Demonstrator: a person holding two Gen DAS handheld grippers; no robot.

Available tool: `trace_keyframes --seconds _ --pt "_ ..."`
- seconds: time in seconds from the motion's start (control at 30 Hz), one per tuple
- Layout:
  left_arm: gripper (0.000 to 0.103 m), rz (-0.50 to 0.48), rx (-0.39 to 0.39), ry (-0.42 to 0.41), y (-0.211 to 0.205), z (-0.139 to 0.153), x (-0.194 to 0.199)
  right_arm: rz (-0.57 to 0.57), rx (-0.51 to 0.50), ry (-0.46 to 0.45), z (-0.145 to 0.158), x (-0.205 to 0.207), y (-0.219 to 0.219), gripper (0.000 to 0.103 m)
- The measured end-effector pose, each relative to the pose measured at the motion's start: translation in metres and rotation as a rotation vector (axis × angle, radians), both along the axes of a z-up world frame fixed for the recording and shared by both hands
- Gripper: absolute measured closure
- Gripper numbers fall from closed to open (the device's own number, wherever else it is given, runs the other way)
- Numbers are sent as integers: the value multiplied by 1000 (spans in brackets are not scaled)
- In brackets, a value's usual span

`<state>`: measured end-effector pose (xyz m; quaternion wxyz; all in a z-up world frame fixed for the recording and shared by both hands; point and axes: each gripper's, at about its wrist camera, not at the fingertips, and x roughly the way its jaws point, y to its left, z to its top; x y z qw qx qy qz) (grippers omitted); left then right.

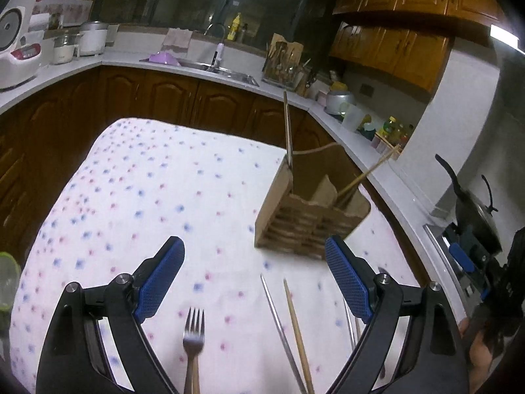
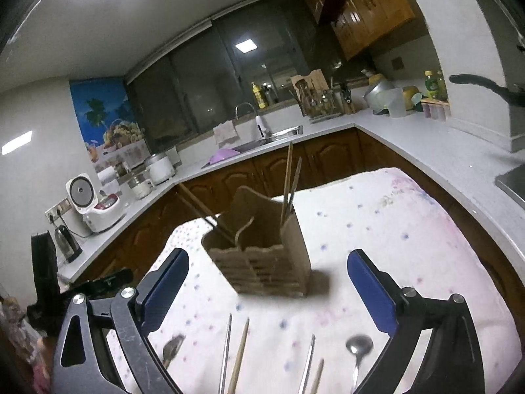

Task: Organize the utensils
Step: 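Open the left tool to release the steel chopstick while the right releases the wooden chopstick, then move both tools back down toward the loose chopsticks on the cloth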

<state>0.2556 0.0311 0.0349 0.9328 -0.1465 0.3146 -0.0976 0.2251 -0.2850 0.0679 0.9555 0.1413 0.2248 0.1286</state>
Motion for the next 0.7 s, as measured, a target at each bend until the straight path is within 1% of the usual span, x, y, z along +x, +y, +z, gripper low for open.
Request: trace_keyframes --seconds 0.33,0.53,0.7 --pt "14 -18 12 64 -4 -25 -28 -19 -13 71 -25 -41 -5 5" --pt "13 -25 22 101 -6 -39 -36 -21 -30 109 -43 -52 -4 5" --pt "14 -32 28 124 -8 -47 -40 -23 -23 135 -53 -56 -7 5"
